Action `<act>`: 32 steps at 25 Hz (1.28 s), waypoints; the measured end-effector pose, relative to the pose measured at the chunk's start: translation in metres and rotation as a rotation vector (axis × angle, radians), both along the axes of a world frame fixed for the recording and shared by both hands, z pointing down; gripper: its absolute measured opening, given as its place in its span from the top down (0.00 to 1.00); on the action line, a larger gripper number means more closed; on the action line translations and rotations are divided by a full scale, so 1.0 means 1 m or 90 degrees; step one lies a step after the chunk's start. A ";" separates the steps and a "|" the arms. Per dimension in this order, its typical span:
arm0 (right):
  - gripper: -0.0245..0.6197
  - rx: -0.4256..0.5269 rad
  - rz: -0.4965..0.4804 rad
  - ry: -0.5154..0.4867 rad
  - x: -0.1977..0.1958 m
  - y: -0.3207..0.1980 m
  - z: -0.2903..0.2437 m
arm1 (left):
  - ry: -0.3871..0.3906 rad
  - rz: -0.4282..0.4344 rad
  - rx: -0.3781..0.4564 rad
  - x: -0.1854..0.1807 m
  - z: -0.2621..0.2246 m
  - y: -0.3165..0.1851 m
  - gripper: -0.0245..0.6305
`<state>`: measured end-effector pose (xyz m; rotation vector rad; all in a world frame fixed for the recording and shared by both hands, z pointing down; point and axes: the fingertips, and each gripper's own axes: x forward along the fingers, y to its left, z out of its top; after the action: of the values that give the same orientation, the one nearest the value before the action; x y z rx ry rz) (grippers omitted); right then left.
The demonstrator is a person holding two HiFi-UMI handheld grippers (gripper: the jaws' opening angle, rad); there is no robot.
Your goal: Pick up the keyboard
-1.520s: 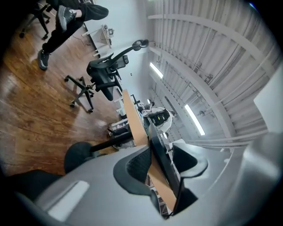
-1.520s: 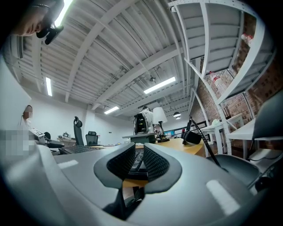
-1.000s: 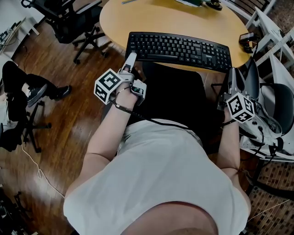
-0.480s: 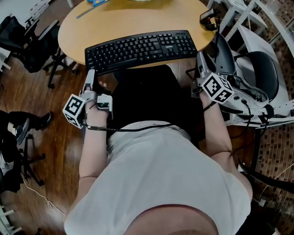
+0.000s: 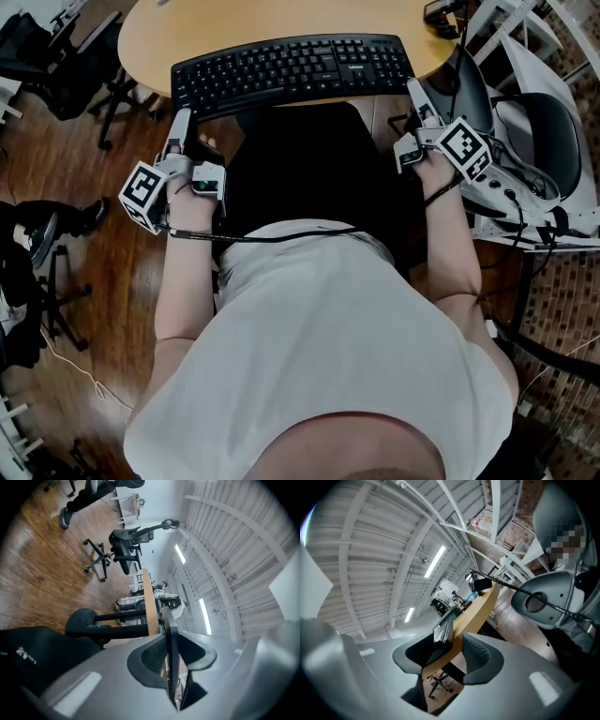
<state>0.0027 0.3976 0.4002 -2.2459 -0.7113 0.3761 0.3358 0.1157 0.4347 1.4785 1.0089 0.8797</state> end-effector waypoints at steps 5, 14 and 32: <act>0.68 0.047 -0.031 0.066 0.007 -0.009 0.005 | -0.006 -0.001 0.005 0.002 0.007 -0.003 0.43; 0.73 0.050 -0.027 0.056 0.012 -0.012 0.003 | 0.004 0.012 0.013 0.002 0.006 0.000 0.43; 0.74 -0.012 -0.025 0.074 -0.002 -0.018 -0.036 | 0.069 -0.001 -0.009 -0.001 -0.028 -0.004 0.33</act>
<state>0.0011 0.3791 0.3646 -2.2315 -0.6048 0.4924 0.3351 0.1114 0.4067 1.5279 1.0908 0.7957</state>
